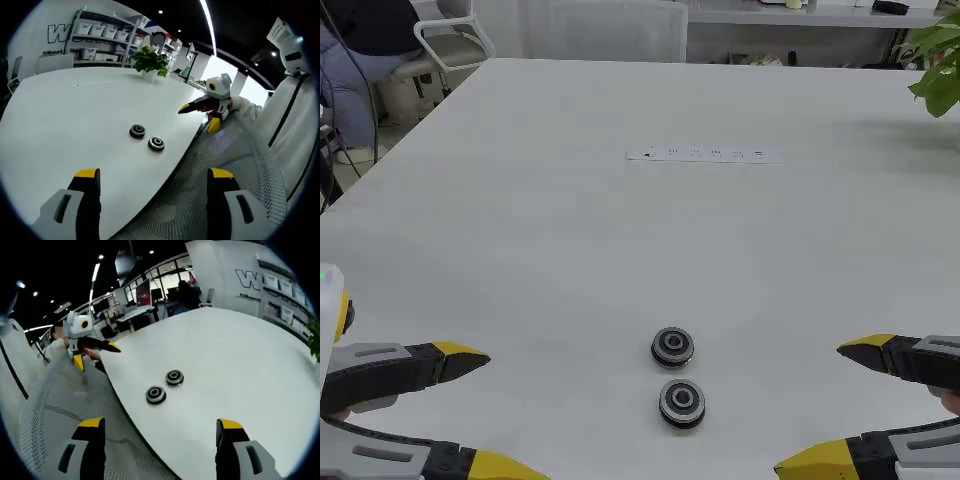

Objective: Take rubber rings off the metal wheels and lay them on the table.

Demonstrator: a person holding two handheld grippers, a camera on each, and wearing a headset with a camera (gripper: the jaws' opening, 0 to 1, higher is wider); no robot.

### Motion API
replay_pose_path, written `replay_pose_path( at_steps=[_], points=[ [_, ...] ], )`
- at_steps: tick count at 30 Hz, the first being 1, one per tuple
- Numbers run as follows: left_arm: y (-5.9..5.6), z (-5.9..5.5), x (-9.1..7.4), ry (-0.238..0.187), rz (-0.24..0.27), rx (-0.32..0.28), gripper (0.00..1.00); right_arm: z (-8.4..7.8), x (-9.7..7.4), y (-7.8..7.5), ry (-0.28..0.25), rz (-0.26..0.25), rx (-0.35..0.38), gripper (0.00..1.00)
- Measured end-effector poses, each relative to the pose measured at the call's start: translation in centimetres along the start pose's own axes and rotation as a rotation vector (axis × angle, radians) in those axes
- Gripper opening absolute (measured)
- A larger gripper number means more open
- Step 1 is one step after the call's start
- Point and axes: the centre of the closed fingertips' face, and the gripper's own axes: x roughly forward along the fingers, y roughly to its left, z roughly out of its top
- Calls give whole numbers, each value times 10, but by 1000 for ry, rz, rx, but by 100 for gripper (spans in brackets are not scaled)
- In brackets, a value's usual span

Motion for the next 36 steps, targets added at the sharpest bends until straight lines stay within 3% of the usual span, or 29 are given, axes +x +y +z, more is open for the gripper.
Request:
replay_pose_path(
  at_steps=[10,36],
  points=[
    [0,0,0,1,-2,-7,77,0,0,0,-1,-1,3,86],
    [-1,1,0,-12,-7,-7,77,0,-1,-3,-6,-10,7,85]
  ],
)
